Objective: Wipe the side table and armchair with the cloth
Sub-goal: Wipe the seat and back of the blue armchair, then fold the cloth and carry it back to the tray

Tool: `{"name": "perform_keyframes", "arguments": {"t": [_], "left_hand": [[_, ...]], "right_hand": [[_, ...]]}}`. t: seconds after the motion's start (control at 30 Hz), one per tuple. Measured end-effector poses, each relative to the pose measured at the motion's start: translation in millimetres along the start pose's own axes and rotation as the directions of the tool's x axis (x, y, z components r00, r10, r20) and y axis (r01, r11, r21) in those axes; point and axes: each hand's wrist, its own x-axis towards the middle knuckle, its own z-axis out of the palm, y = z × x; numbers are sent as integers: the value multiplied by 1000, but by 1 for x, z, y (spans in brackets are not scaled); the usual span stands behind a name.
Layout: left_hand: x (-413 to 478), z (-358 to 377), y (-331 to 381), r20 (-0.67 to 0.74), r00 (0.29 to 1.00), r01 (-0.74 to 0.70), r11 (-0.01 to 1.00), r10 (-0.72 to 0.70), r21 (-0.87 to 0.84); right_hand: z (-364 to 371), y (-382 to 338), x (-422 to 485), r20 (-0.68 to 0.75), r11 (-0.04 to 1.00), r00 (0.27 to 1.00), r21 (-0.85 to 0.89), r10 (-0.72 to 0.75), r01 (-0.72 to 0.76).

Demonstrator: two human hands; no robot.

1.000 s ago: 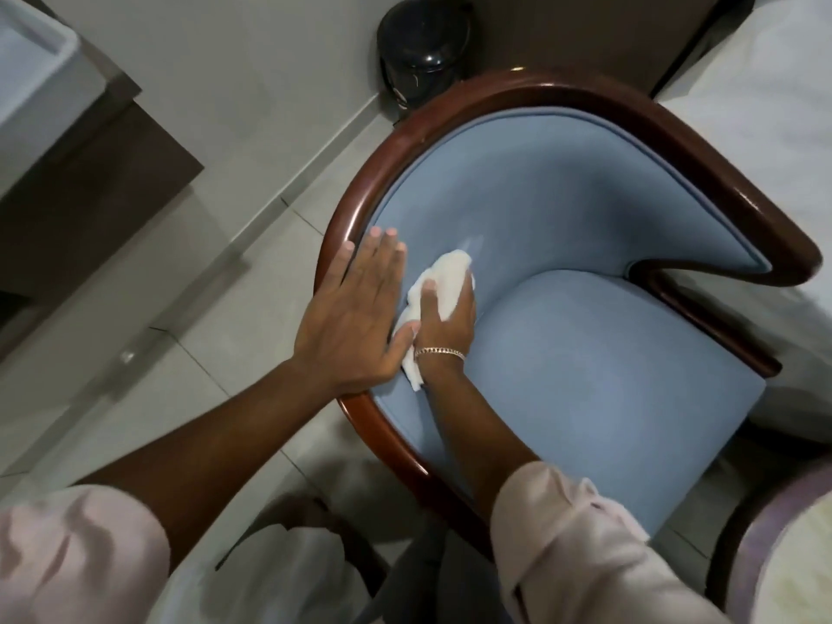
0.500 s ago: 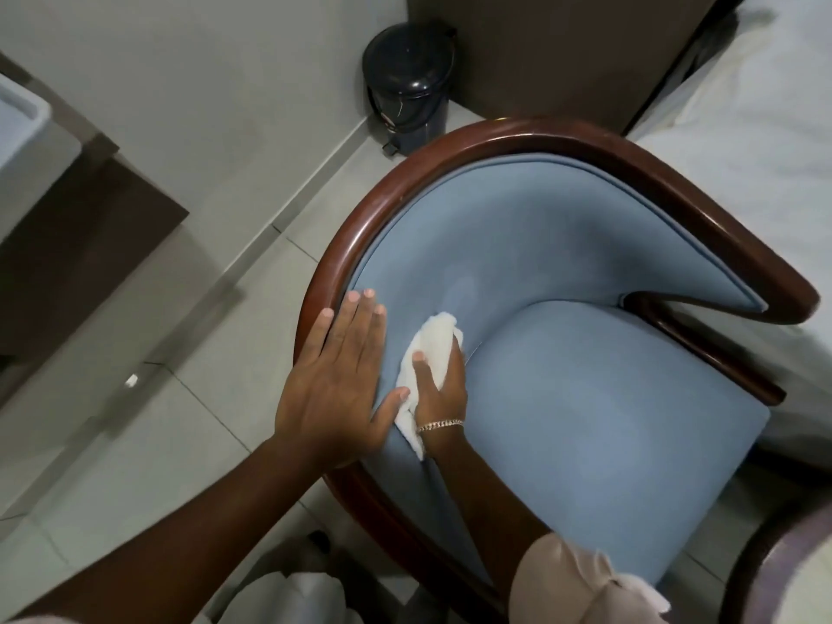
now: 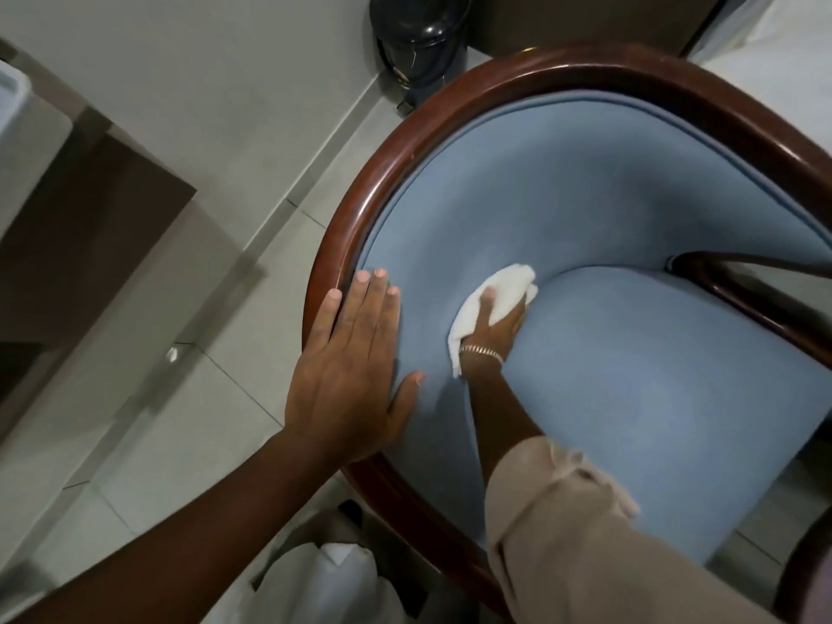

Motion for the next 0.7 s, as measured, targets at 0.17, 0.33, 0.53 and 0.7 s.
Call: {"name": "perform_keyframes", "arguments": {"t": [0.17,0.33,0.53,0.7], "left_hand": [[-2,-5,0,12,1000,-27,998,27,-57],[-7,-27,-2,-19,1000,-17,936,11,-352],[9,-89,-21,265,922,295,66,-283,-953],[24,-128,-148,304,925,193,-409,-227,-892]], "right_hand": [[-46,19,-63,392,977,917,-158,-70,142],[-66,-55,-120,535,960,820,-60,-202,275],[-31,-160,-160,417,943,853,238,-314,231],[19,-244,-196,430,812,688,306,-584,498]]}}
